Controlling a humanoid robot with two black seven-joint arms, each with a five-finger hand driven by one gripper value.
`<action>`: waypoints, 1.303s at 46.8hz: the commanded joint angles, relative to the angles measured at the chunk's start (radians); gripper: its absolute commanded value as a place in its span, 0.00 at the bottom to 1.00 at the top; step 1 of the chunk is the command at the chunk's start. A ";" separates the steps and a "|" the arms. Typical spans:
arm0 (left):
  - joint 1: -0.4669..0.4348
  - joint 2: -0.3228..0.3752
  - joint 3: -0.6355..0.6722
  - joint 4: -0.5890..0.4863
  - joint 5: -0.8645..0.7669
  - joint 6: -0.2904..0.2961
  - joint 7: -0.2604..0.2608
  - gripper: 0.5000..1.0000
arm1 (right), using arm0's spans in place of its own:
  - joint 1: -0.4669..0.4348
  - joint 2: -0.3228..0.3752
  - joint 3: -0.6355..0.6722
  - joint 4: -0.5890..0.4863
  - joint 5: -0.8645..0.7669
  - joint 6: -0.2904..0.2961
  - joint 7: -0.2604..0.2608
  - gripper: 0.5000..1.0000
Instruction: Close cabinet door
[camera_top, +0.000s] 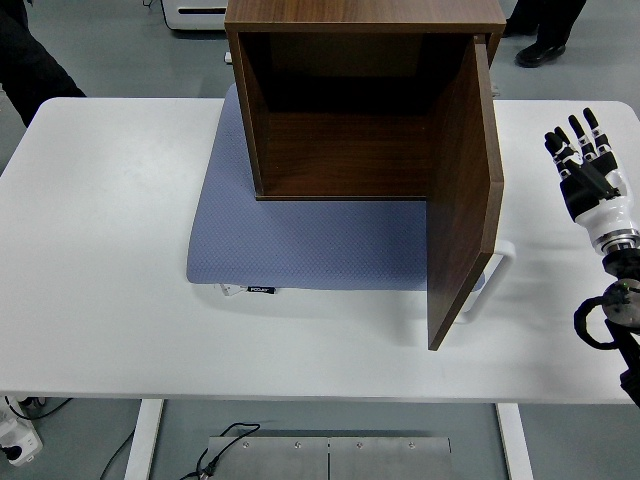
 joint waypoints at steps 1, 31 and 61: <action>0.002 0.000 0.001 0.000 0.000 0.001 0.000 1.00 | 0.000 0.000 0.000 0.000 0.000 -0.001 0.002 1.00; 0.011 0.000 0.000 0.000 0.000 0.001 0.000 1.00 | 0.000 -0.011 0.002 0.002 0.000 0.001 0.000 1.00; 0.011 0.000 0.000 0.000 0.000 0.001 0.000 1.00 | 0.000 -0.052 0.011 0.011 0.002 0.013 0.000 1.00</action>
